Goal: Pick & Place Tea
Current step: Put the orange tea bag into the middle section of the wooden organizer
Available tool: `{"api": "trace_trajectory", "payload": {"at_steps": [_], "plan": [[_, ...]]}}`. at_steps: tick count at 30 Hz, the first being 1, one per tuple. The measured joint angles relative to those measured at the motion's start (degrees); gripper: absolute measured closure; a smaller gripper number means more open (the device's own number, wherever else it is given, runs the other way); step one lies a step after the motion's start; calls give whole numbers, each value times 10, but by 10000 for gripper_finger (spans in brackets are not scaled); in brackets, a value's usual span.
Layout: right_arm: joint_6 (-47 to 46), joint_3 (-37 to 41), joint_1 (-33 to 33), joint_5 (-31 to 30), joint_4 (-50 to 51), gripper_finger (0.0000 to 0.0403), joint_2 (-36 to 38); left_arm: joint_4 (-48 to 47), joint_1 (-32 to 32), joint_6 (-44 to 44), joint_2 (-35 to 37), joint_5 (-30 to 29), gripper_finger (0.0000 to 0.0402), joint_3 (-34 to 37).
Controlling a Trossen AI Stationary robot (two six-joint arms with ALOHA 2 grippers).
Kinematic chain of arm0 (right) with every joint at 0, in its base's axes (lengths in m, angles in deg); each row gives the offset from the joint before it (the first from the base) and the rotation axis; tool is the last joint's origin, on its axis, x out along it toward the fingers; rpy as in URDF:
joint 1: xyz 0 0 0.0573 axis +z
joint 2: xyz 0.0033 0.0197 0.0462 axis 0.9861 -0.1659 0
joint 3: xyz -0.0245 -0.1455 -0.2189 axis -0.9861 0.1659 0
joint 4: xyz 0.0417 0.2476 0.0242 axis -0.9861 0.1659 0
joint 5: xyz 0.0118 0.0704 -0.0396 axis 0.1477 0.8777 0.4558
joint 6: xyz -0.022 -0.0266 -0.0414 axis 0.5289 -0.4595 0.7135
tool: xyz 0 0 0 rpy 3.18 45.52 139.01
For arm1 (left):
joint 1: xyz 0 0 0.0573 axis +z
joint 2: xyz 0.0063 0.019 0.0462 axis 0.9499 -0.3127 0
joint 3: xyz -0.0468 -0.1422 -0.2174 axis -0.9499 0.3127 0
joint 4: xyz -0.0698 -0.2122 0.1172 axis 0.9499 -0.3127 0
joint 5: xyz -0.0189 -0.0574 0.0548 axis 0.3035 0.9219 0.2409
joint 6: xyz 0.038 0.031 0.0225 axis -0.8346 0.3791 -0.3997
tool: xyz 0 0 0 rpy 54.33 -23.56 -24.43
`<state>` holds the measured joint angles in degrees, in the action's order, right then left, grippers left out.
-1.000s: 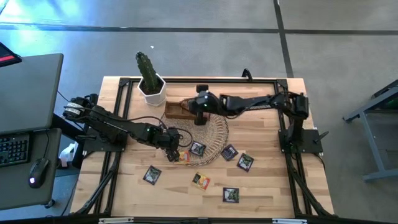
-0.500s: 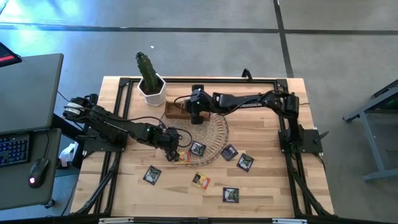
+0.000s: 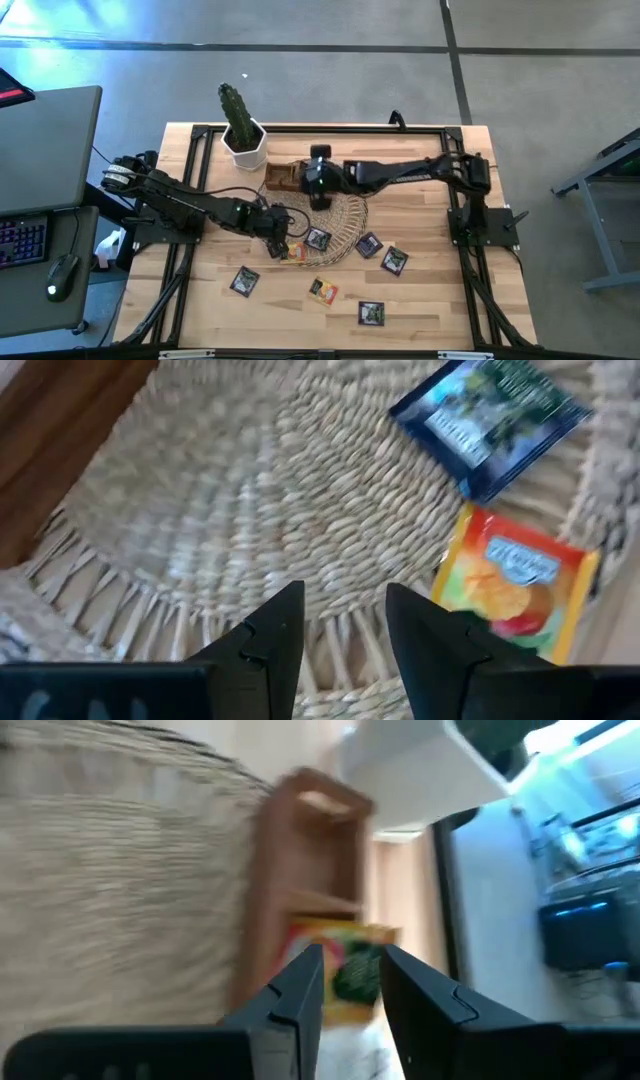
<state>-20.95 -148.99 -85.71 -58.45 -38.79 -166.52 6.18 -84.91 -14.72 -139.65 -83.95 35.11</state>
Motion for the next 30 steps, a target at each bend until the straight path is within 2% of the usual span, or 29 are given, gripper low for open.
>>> {"api": "trace_trajectory", "payload": {"at_steps": [8,20,30], "plan": [[-156,0,91,-5,114,305,66,91,0,0,0,1,261,0],[-233,0,188,-33,123,305,74,229,0,1,0,10,261,0],[-293,1,222,-44,123,305,74,257,0,1,0,10,261,0]]}}
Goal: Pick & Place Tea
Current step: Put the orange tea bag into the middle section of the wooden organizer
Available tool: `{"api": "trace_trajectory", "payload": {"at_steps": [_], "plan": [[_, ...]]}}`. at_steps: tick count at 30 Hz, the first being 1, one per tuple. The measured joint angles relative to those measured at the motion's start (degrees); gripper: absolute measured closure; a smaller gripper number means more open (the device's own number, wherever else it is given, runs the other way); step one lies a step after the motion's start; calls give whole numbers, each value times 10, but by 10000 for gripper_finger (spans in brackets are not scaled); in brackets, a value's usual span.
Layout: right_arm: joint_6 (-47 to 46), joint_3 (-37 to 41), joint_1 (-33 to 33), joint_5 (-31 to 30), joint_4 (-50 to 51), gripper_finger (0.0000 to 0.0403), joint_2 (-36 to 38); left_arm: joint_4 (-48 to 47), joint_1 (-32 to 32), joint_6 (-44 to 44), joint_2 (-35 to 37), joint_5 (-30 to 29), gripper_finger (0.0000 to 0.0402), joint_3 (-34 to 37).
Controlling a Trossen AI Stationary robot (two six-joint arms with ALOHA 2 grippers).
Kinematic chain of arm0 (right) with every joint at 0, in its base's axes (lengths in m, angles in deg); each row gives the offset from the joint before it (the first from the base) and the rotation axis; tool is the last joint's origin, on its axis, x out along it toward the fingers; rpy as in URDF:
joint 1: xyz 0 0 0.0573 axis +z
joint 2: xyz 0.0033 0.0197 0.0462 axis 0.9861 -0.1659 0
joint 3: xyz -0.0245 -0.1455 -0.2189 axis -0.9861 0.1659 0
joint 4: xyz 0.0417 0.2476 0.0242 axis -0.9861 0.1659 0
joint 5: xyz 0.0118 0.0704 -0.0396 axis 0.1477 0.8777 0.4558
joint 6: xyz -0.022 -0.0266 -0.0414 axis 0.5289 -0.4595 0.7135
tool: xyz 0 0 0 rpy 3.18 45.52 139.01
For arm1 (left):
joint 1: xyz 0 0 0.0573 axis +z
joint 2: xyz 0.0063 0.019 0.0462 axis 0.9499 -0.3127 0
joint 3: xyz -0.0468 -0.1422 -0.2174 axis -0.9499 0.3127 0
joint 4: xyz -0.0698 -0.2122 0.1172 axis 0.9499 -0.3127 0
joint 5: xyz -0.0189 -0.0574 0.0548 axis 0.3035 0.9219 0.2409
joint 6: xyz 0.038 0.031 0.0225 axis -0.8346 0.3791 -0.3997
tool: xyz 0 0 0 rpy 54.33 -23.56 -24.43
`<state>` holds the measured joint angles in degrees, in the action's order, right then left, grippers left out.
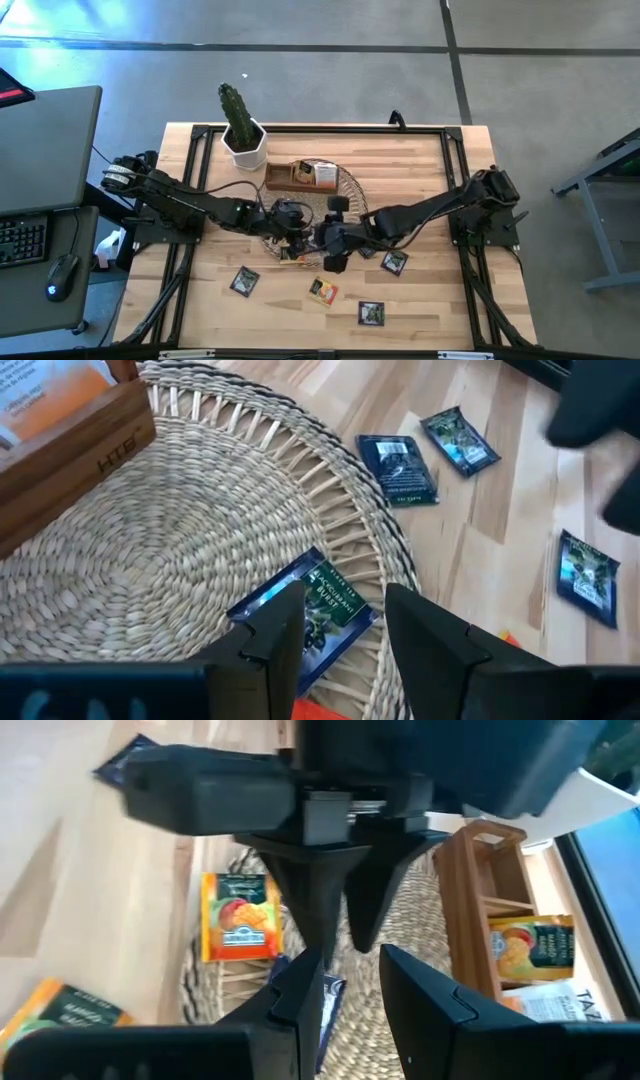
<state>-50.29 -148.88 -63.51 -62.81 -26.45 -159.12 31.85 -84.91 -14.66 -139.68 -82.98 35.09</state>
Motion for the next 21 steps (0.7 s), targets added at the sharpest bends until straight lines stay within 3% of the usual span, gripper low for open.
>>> {"api": "trace_trajectory", "payload": {"at_steps": [21], "plan": [[-35,0,11,-3,-1,305,-1,-1,0,0,0,0,261,0]]}}
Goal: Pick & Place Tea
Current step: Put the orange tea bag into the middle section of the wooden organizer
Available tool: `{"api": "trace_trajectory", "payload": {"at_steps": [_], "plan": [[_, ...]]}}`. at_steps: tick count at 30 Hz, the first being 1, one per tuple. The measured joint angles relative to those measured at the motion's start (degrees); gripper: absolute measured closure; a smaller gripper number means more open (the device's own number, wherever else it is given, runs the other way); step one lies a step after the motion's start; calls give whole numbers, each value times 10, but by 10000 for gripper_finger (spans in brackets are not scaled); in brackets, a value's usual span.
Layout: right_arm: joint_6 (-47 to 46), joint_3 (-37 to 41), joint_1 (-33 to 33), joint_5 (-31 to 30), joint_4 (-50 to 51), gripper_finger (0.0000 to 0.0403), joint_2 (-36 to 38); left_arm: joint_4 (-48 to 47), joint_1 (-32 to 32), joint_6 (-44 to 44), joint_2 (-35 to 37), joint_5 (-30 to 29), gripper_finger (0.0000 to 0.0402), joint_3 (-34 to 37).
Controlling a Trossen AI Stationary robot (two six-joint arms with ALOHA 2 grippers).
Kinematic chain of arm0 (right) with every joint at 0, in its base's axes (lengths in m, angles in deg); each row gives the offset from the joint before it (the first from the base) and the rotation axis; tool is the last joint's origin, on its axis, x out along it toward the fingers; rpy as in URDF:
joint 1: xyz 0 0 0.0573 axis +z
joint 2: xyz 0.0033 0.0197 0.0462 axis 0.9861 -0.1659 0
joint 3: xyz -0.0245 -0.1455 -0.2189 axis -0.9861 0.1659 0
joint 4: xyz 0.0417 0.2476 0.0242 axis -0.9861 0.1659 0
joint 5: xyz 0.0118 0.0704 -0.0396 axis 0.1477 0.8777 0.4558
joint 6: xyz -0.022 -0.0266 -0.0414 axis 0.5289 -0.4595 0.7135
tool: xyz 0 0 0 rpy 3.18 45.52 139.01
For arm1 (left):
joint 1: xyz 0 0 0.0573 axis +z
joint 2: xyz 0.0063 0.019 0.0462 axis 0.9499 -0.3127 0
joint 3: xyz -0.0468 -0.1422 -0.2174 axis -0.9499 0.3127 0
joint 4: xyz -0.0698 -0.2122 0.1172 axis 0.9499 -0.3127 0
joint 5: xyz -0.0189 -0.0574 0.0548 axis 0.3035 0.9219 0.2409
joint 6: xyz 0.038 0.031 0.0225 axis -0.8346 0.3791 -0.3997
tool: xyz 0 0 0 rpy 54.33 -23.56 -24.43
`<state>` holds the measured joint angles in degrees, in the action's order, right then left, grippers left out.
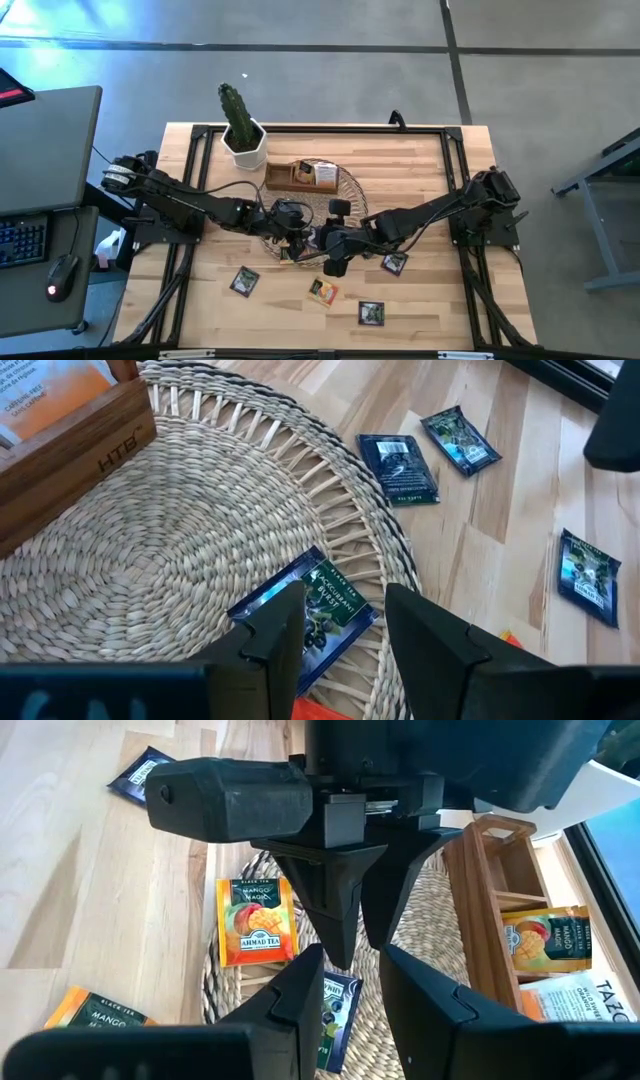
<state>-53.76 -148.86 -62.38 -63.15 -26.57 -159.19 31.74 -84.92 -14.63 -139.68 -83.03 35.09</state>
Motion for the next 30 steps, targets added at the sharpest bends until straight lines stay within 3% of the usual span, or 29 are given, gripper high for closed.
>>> {"api": "trace_trajectory", "payload": {"at_steps": [13,16,22,30], "plan": [[33,11,-22,1,-11,305,0,0,0,0,0,0,261,0],[39,36,-43,9,-36,305,0,0,0,0,0,0,261,0],[8,104,-88,92,-123,304,-1,0,0,0,0,0,261,0],[32,149,-97,105,-247,304,-1,0,0,0,0,-1,261,0]]}}
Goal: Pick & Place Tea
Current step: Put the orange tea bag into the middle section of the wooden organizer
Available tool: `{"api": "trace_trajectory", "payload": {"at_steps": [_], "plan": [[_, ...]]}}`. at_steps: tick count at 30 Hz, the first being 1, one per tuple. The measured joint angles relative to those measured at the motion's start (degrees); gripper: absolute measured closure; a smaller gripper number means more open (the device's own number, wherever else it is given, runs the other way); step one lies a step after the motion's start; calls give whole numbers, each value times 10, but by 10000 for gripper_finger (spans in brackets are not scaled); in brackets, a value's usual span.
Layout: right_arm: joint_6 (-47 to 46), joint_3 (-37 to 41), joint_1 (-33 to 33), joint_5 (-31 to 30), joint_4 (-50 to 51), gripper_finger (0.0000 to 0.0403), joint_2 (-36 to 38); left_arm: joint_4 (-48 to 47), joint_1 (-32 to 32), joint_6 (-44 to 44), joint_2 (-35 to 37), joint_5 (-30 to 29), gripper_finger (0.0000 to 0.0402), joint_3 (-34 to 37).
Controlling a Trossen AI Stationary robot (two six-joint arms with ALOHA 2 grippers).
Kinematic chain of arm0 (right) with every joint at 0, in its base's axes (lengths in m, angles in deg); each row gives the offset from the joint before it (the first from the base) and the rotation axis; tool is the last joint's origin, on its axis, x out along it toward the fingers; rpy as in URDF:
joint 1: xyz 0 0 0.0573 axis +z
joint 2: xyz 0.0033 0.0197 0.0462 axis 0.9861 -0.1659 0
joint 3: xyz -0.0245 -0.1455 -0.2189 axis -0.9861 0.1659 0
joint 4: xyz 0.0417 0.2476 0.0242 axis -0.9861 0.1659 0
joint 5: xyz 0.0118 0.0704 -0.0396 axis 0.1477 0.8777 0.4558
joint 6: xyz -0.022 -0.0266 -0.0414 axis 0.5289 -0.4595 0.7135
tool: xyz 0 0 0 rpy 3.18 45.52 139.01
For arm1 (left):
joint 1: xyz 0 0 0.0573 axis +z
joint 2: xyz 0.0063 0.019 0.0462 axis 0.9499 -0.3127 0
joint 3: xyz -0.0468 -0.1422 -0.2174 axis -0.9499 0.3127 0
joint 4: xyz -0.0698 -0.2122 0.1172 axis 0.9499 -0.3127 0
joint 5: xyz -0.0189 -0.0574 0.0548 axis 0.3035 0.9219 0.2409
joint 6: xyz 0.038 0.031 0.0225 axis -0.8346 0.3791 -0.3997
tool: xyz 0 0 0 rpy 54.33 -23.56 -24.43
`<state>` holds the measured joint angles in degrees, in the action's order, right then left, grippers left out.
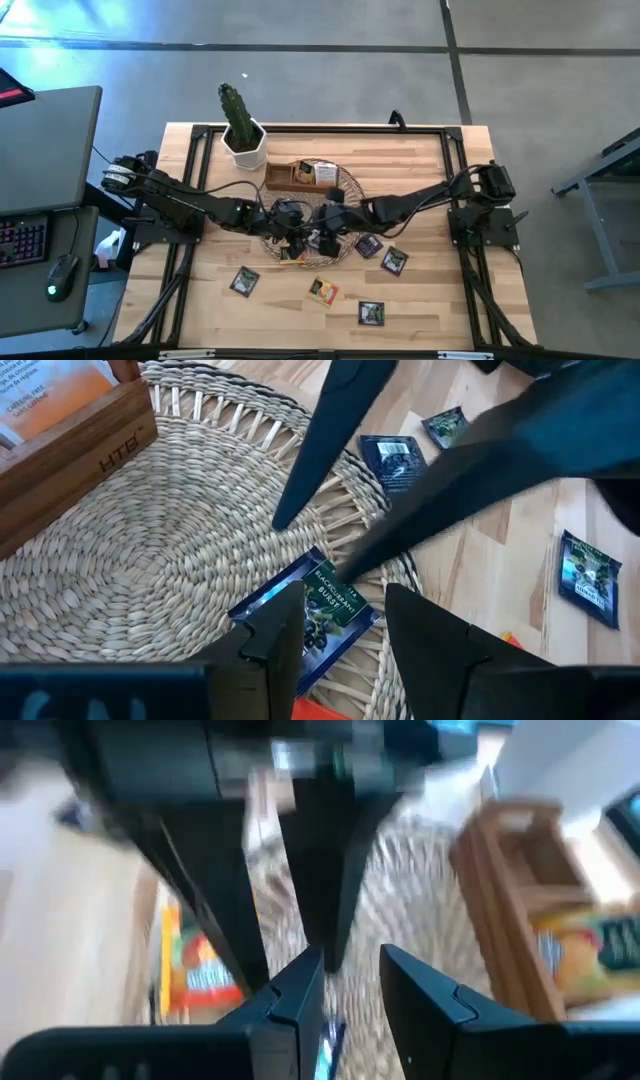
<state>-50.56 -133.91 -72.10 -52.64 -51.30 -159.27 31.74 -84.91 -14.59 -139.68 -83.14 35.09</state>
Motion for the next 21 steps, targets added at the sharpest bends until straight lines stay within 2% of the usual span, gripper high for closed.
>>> {"api": "trace_trajectory", "payload": {"at_steps": [7,12,16,21], "plan": [[16,2,6,-1,-45,304,0,53,0,-2,0,-3,261,0],[72,2,8,-4,-55,304,1,60,0,-53,0,-3,261,0],[30,2,9,6,-46,304,1,53,0,-101,0,-5,261,0],[-2,2,24,34,18,304,1,-16,0,-102,0,42,261,0]]}}
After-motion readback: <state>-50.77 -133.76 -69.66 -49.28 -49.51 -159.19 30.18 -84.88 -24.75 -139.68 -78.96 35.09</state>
